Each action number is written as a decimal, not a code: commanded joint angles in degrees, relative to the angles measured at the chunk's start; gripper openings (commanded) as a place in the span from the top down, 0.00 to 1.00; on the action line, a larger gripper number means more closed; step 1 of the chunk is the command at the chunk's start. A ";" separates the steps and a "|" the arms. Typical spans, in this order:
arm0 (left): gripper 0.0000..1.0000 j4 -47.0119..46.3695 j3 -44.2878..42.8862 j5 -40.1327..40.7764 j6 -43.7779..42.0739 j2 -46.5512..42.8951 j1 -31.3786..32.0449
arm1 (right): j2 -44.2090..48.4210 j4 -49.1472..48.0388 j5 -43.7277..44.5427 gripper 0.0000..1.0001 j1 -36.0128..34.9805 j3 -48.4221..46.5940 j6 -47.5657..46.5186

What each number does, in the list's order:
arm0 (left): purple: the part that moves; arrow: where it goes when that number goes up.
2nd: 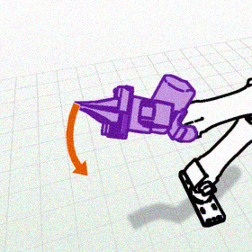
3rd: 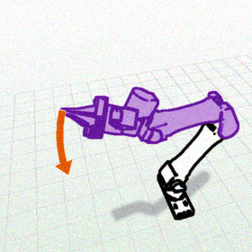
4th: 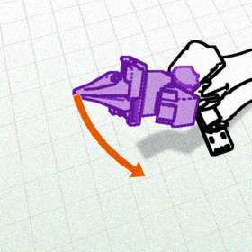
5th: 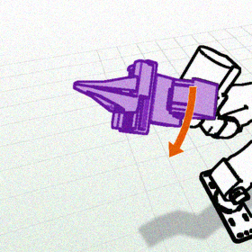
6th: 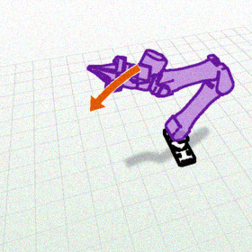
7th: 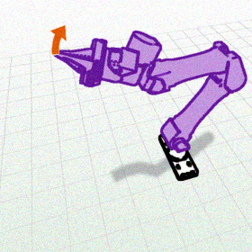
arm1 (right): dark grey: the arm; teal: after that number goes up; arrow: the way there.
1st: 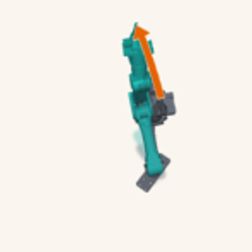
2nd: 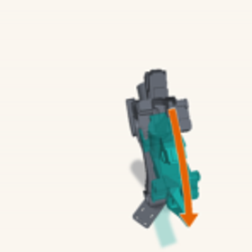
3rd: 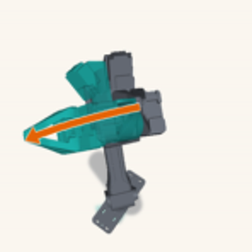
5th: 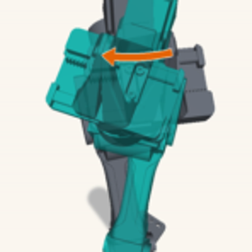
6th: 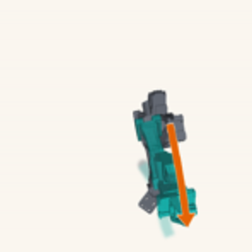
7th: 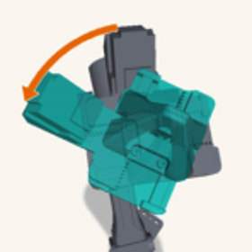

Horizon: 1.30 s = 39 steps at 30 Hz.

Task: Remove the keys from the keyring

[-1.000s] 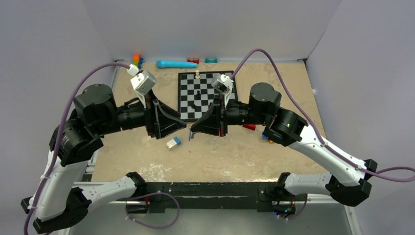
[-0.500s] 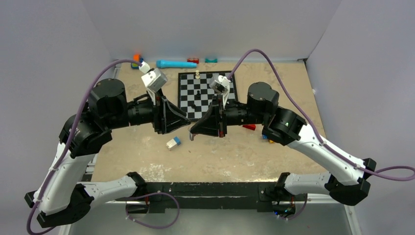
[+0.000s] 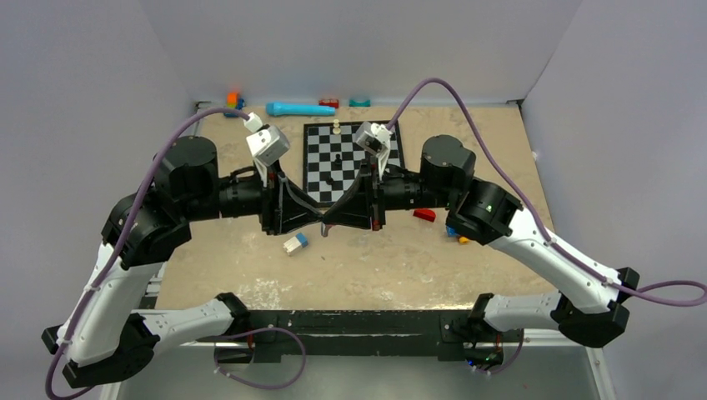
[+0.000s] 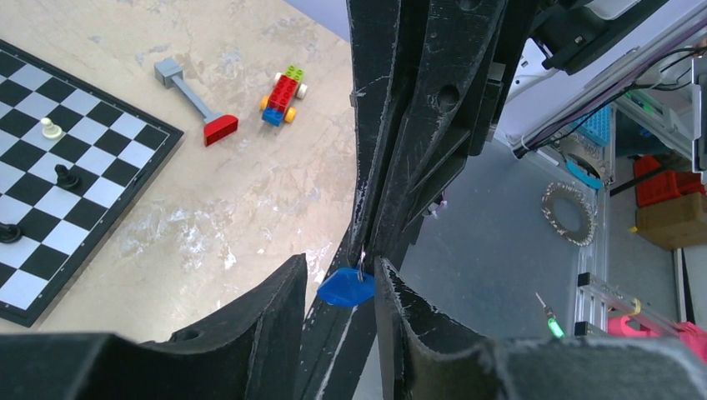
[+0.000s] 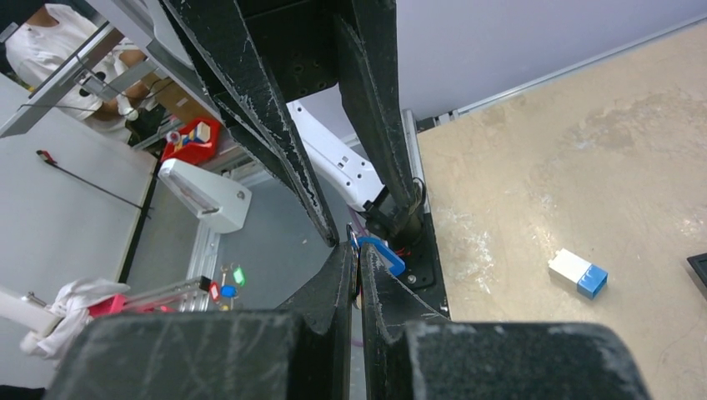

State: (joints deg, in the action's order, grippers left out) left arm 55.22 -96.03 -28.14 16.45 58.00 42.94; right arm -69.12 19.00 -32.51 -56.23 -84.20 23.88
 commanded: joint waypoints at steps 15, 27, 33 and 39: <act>0.76 -0.48 1.03 -1.82 -1.73 -0.55 0.20 | -1.10 -1.95 -0.09 1.00 -0.06 -3.26 1.17; 1.00 -3.25 2.38 0.58 1.31 -2.71 0.16 | -0.88 -2.46 -0.42 1.00 -0.07 -2.83 1.43; 1.00 -4.49 2.50 1.77 8.17 -2.56 0.21 | -0.64 -2.52 -0.17 1.00 -0.09 -3.70 1.35; 1.00 -5.72 4.13 2.23 11.99 -3.03 0.22 | -0.88 -2.45 -0.17 1.00 -0.07 -4.45 1.09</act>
State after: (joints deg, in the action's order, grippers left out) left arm 52.49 -92.95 -26.74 24.14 55.42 42.94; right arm -70.76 18.76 -32.56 -56.21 -85.71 24.88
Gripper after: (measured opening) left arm 0.012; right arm 0.054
